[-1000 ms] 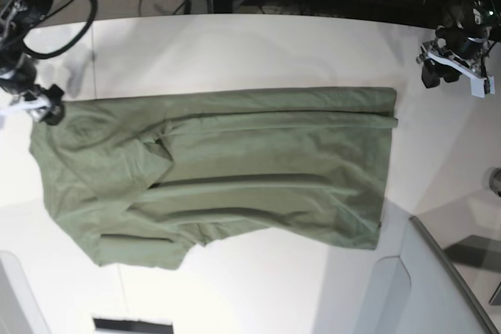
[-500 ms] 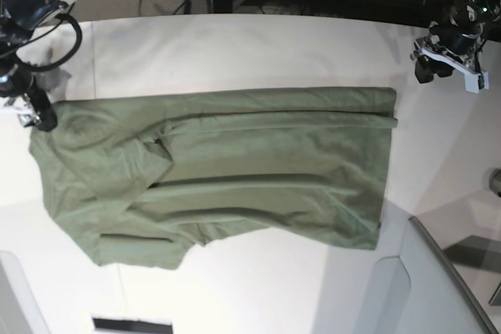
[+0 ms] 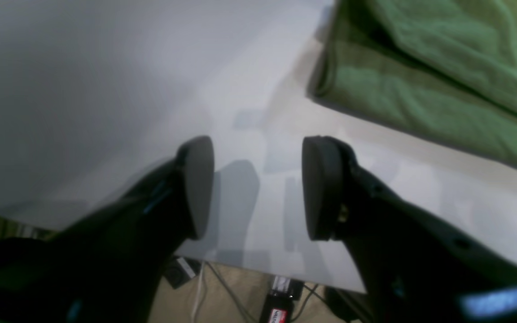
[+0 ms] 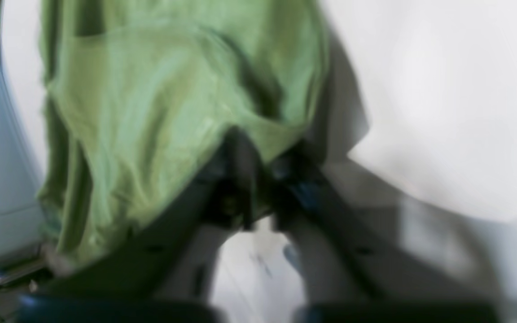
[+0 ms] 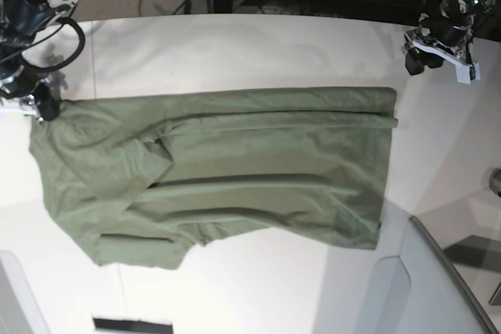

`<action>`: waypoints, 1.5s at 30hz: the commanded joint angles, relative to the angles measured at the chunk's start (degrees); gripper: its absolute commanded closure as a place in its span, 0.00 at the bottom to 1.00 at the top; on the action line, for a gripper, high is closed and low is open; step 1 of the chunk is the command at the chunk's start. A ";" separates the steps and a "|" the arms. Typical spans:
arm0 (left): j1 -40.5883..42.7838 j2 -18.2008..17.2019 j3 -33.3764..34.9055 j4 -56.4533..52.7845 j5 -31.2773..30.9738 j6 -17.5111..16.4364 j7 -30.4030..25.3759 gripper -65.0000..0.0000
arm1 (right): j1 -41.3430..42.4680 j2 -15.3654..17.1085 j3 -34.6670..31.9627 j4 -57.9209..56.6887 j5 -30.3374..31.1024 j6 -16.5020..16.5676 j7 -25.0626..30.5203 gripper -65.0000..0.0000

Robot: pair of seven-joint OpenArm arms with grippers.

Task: Layout the t-shirt on the table in an organized manner, then fold the t-shirt properly
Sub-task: 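Grasp the shirt corners with both grippers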

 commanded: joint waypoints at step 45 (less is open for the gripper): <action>-14.69 1.85 8.01 -24.14 -0.68 -0.34 -7.36 0.63 | 0.52 1.12 -0.40 0.58 0.01 0.08 -0.25 0.98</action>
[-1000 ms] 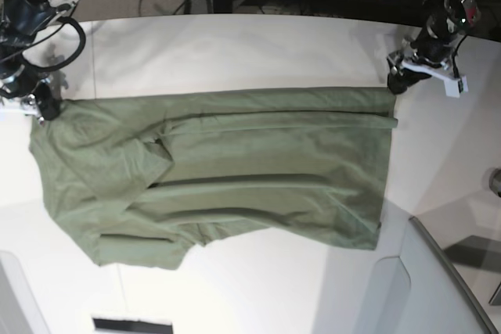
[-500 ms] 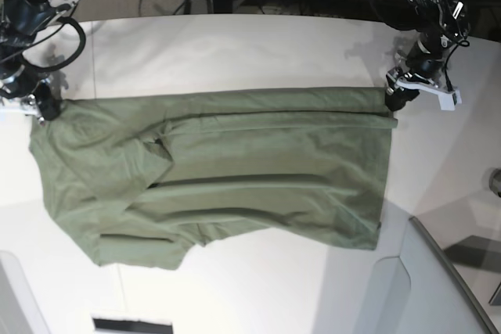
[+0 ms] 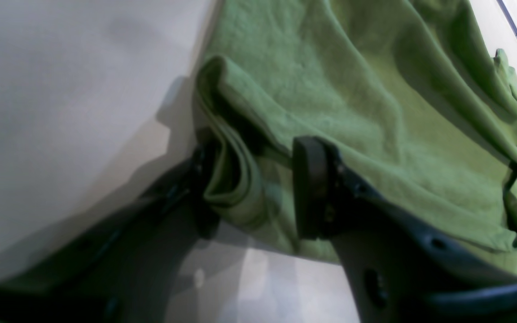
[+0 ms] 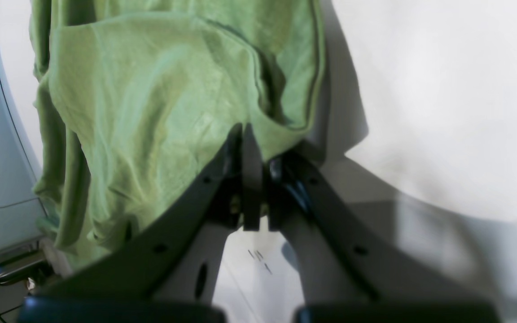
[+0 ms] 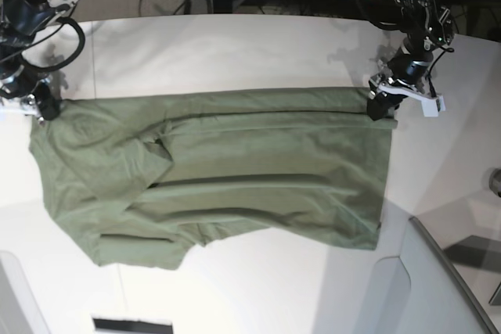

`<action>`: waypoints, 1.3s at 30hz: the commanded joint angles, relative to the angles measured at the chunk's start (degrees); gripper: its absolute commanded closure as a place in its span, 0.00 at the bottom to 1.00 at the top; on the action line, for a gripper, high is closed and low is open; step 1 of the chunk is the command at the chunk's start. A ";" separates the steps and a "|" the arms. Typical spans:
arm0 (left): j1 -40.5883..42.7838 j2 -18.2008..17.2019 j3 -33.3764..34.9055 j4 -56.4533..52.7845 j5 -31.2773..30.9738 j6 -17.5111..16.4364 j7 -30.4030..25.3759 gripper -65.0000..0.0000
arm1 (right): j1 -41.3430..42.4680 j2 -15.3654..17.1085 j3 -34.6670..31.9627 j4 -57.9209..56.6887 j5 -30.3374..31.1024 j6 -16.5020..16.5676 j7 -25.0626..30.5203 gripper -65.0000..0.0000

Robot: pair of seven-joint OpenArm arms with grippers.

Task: Layout the t-shirt on the table in an organized manner, then fold the t-shirt properly
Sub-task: 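Grasp the shirt corners with both grippers, then pull the grasped shirt corners outward with both grippers to flatten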

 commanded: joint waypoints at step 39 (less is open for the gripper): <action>0.56 -2.09 -4.76 15.51 3.50 2.15 14.90 1.00 | 3.07 1.01 -0.18 6.47 0.15 0.15 -8.12 0.99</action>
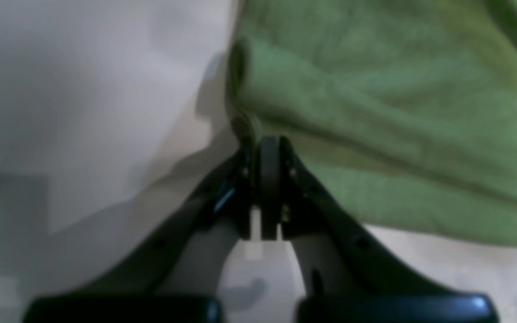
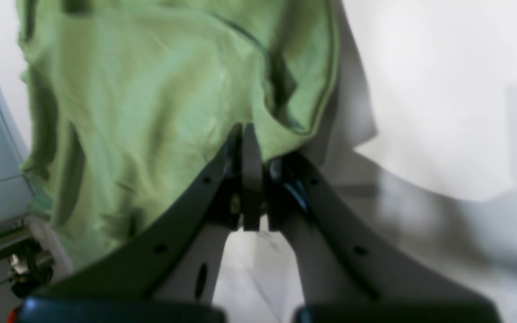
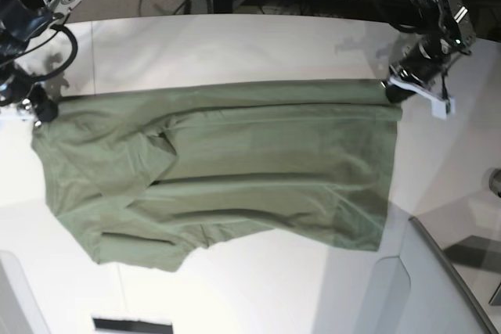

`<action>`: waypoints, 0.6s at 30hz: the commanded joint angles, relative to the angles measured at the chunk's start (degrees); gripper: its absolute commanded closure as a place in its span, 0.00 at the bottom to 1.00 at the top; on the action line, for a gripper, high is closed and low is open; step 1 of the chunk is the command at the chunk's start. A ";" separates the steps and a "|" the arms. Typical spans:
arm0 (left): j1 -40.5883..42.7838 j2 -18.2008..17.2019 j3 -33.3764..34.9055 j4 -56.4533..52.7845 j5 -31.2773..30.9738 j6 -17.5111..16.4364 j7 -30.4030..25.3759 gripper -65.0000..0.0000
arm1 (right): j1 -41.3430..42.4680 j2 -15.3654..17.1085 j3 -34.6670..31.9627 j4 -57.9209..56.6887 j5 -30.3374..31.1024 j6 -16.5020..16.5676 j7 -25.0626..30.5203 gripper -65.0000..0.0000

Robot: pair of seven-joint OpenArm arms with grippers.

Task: Layout the t-shirt on the table in an organized manner, then fold the t-shirt properly
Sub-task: 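Pull the grasped shirt corners outward with both grippers to flatten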

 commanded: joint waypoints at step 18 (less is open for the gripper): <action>2.31 -1.18 -2.87 7.70 -0.76 -0.34 5.72 1.00 | -0.46 2.70 -0.16 3.31 1.35 2.92 -5.86 0.99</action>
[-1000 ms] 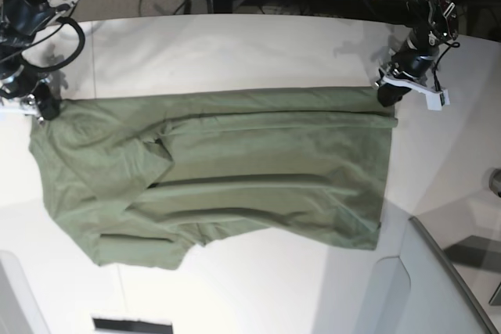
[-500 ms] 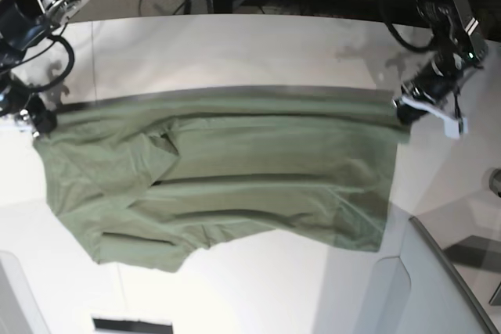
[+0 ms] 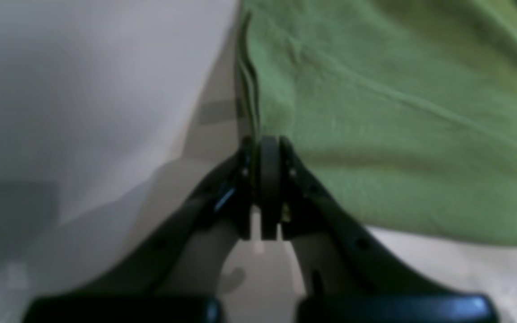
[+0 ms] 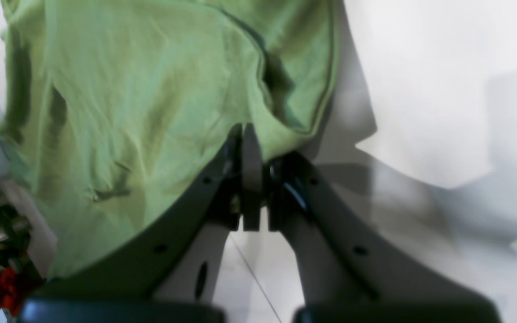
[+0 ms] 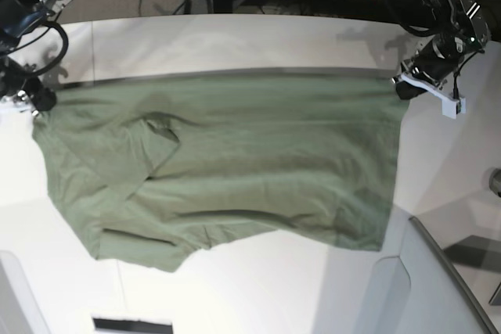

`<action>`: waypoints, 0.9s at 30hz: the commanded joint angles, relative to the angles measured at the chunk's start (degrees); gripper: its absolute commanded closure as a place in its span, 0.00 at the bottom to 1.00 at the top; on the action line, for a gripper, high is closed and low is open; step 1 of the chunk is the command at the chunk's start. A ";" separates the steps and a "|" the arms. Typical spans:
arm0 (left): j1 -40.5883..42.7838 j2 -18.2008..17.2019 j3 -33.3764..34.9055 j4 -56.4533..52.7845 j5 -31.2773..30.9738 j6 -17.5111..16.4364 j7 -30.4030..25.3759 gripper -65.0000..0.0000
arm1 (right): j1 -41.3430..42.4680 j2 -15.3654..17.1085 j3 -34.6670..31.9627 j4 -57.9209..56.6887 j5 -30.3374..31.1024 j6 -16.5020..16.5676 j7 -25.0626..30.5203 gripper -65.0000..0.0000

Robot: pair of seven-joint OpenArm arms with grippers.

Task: Layout the t-shirt on the table in an organized manner, then fold the t-shirt properly
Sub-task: 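Pull the grasped shirt corners outward with both grippers to flatten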

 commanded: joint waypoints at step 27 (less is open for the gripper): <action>7.91 -1.00 0.22 1.16 -0.10 -0.06 -6.72 1.00 | -7.77 0.89 0.22 1.12 1.48 2.42 1.68 0.99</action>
